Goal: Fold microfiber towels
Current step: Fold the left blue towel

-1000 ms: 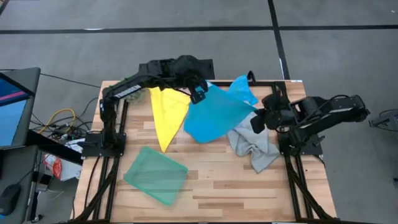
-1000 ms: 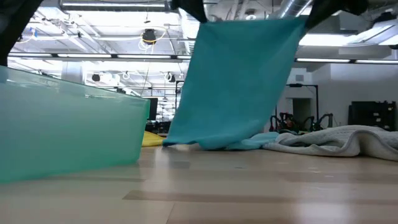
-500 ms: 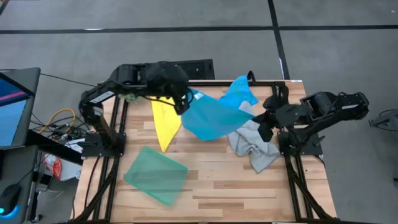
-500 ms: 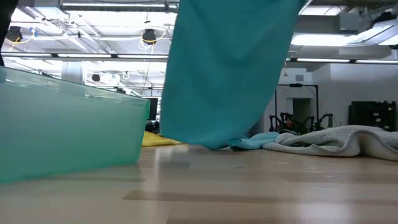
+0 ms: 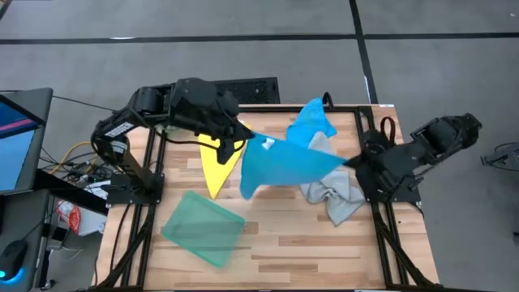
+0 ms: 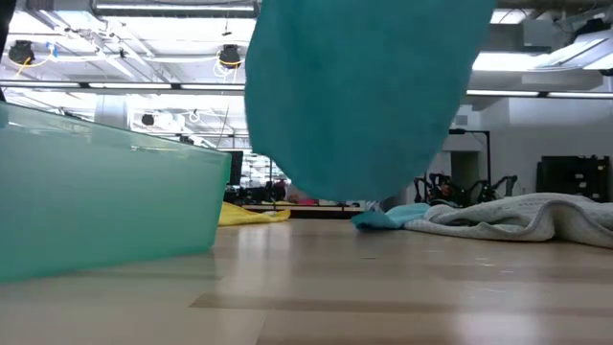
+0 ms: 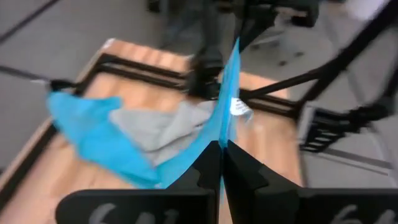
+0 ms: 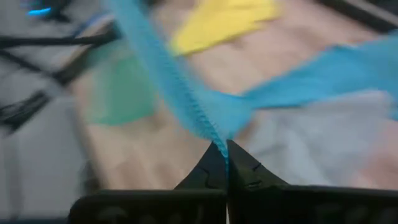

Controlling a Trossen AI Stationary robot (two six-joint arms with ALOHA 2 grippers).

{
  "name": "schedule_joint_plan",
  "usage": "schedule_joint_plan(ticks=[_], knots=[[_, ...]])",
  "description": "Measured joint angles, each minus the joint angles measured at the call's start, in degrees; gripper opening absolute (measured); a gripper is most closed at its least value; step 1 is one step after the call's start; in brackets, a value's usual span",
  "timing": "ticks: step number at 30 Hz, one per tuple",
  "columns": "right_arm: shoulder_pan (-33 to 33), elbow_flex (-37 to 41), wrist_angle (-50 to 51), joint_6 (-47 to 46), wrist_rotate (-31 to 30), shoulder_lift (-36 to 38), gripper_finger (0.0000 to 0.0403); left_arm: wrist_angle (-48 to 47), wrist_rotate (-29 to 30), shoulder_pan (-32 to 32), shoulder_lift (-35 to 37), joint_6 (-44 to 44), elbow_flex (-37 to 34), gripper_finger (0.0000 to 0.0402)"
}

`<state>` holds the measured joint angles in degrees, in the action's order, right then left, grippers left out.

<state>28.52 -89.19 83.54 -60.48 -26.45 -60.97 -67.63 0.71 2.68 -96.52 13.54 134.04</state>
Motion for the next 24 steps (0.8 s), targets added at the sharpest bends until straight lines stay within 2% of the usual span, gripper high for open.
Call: schedule_joint_plan(ticks=[4,8,12,17,20,24], knots=[[-2.9,0.0,3.8,5.7,-1.7,-0.4,0.0009,-2.3,6.4,2.6,-0.3,-0.8,-3.0,0.0002],[-8.6,-1.2,4.1,16.2,-6.4,0.2,0.0004,-0.2,7.5,6.5,-0.3,-1.0,-6.5,0.0002],[-16.4,-4.3,4.0,27.2,-11.3,0.3,0.0009,6.5,8.0,10.4,-1.2,-4.7,-8.0,0.0002],[-25.6,-5.4,0.4,39.4,-22.3,0.1,0.001,17.3,10.6,14.1,-1.0,-11.2,-7.7,0.0002],[-29.1,-5.4,-1.2,43.8,-27.0,0.0,0.0008,17.8,11.6,14.7,-1.0,-13.7,-7.3,0.0002],[-30.2,-5.2,-1.1,44.9,-27.2,0.0,0.0013,15.0,13.6,13.1,-1.3,-16.0,-7.7,0.0001]])
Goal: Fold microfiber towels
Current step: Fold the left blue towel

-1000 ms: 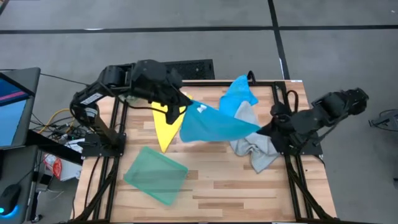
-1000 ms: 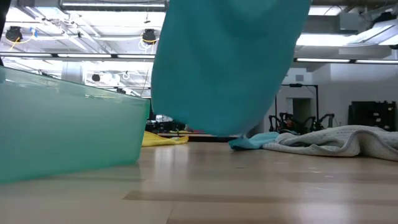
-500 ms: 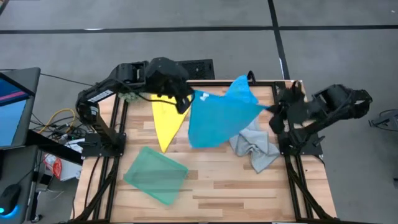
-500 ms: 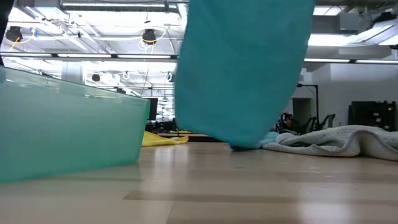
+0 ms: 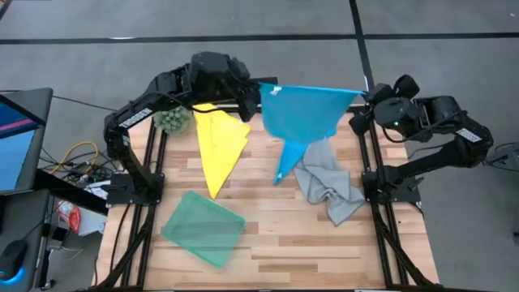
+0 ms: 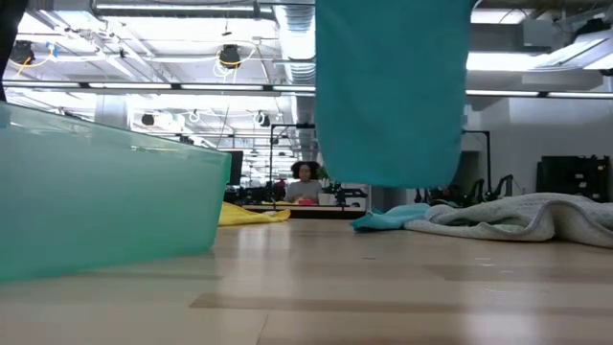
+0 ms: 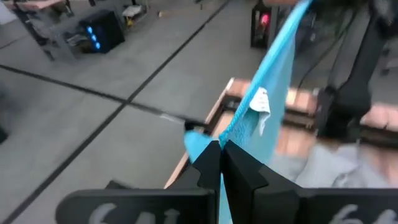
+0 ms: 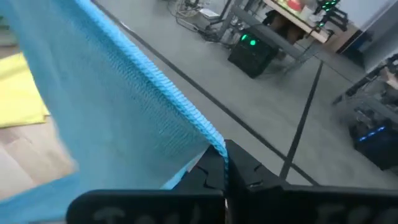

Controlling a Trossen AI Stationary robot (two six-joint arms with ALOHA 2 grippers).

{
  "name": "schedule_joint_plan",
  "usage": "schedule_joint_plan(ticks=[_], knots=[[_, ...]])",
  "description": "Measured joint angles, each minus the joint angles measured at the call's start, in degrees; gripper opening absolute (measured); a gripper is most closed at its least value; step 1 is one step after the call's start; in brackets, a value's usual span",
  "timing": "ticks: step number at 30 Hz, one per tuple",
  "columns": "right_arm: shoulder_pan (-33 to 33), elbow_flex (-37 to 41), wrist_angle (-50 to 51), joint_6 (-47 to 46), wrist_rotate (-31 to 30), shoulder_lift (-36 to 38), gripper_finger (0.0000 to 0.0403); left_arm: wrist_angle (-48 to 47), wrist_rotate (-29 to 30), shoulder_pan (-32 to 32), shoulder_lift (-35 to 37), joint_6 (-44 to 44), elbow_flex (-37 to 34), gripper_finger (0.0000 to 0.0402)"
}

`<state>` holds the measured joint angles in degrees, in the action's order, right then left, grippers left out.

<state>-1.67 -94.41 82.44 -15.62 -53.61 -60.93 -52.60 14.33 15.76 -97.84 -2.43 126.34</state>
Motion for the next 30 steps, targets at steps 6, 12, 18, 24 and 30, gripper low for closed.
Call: schedule_joint_plan(ticks=[6,12,18,24,30], knots=[[5.4,8.3,2.0,-12.2,6.5,3.9,0.0011,-2.7,7.7,-6.5,-0.4,1.9,-9.3,0.0],[20.5,22.1,2.7,-37.9,15.1,7.6,0.0012,-3.0,8.6,-15.3,-0.4,10.0,-21.9,0.0],[41.1,31.2,-2.8,-63.5,19.9,5.9,0.001,-2.4,7.5,-25.7,-0.5,18.6,-32.0,0.0],[54.6,33.7,-14.3,-76.3,20.5,-3.0,0.0012,-0.1,6.6,-34.2,-0.2,28.6,-38.0,0.0],[60.2,33.7,-25.4,-86.3,23.6,-14.4,0.0013,2.7,-0.7,-37.6,0.5,33.0,-40.7,0.0]])
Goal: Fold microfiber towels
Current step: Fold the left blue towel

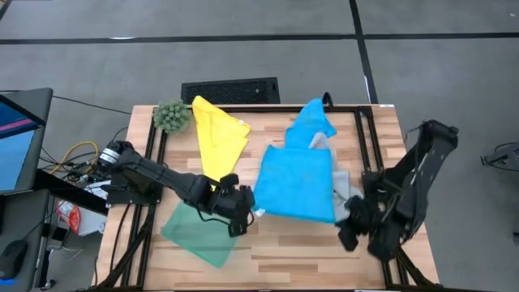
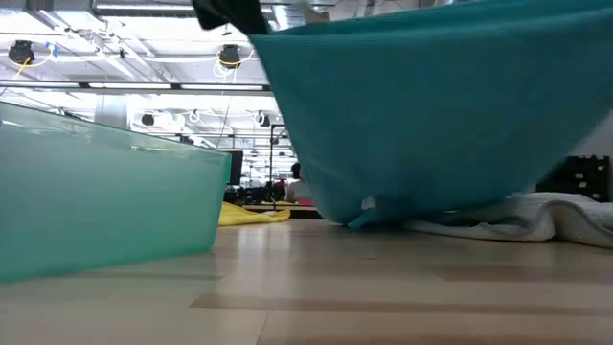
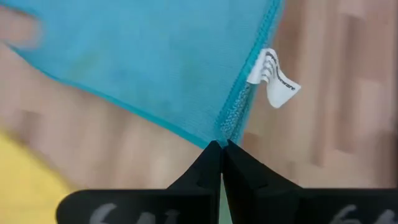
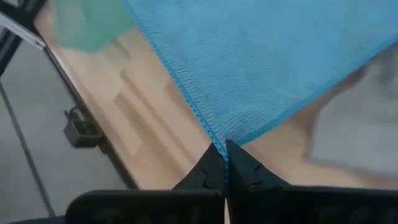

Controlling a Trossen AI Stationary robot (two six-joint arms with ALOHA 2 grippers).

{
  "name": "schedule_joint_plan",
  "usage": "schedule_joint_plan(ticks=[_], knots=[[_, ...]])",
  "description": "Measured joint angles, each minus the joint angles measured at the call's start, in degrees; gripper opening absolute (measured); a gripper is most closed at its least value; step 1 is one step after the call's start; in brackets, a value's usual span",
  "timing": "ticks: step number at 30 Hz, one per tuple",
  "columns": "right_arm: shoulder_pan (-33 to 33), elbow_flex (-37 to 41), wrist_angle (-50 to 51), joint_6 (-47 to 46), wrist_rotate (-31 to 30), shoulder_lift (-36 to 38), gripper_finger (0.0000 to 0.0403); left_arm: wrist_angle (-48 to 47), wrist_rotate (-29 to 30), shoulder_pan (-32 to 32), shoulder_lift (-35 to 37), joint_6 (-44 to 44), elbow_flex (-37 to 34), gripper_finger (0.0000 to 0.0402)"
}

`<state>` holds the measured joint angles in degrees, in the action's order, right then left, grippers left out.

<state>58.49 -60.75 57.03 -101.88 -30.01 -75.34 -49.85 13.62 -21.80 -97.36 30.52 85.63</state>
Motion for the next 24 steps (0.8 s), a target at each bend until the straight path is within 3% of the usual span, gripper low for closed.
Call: schedule_joint_plan(ticks=[3,7,11,20,24], knots=[[1.2,0.0,-4.5,-3.4,1.7,-4.5,0.0016,5.6,-6.2,-0.6,0.0,2.0,-3.8,0.0],[1.6,-1.3,-6.5,-4.4,2.9,-8.0,0.0014,10.1,-9.5,-1.0,-0.1,2.9,-6.6,0.0],[1.5,-2.1,-6.0,-2.9,4.6,-7.8,0.0016,8.6,-14.0,0.5,-0.1,3.8,-6.8,0.0],[-2.8,-2.1,18.0,-1.1,3.5,0.8,0.0013,9.9,-2.3,8.5,2.2,-1.1,-6.8,0.0],[-7.9,1.2,20.2,5.1,3.5,5.8,0.0015,11.0,-3.0,12.8,-0.1,-3.0,-7.1,0.0]])
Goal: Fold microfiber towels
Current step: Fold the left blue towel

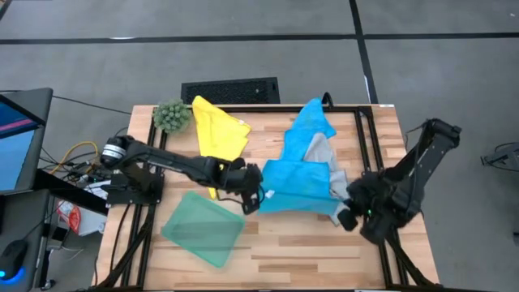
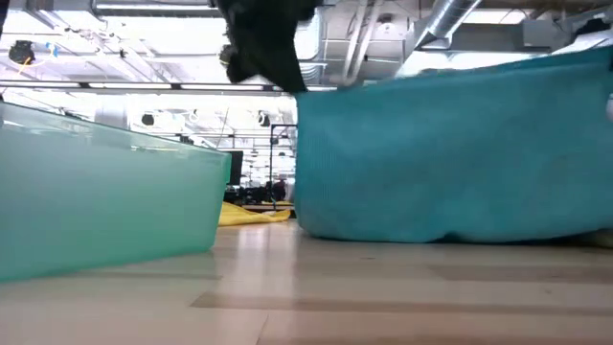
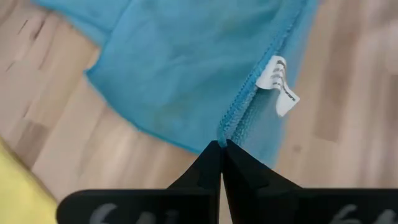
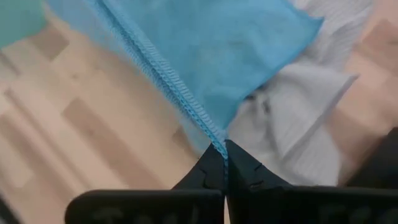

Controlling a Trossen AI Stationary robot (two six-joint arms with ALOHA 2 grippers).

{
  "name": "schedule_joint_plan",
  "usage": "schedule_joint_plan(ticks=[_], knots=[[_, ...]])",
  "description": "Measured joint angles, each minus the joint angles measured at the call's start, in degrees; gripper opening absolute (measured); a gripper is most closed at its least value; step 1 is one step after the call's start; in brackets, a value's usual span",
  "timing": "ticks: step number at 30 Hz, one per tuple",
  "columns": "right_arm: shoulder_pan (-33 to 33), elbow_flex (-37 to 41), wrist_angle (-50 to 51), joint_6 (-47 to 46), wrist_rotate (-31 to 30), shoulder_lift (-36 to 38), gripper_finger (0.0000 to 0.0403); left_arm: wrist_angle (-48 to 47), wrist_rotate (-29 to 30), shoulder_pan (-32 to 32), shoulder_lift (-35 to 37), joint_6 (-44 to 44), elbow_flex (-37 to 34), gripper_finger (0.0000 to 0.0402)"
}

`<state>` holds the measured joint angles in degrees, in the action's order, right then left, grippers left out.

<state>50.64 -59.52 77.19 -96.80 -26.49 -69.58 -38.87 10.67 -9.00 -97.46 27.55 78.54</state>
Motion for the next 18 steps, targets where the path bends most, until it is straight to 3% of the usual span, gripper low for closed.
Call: schedule_joint_plan(ticks=[10,18], knots=[[-12.3,13.5,-12.4,14.8,0.9,7.9,0.0017,-0.6,2.5,5.0,-2.2,-4.4,-0.1,0.0],[-20.3,16.7,-15.2,24.3,1.1,9.3,0.0018,0.1,2.4,8.9,-2.7,-7.4,-0.1,0.0]])
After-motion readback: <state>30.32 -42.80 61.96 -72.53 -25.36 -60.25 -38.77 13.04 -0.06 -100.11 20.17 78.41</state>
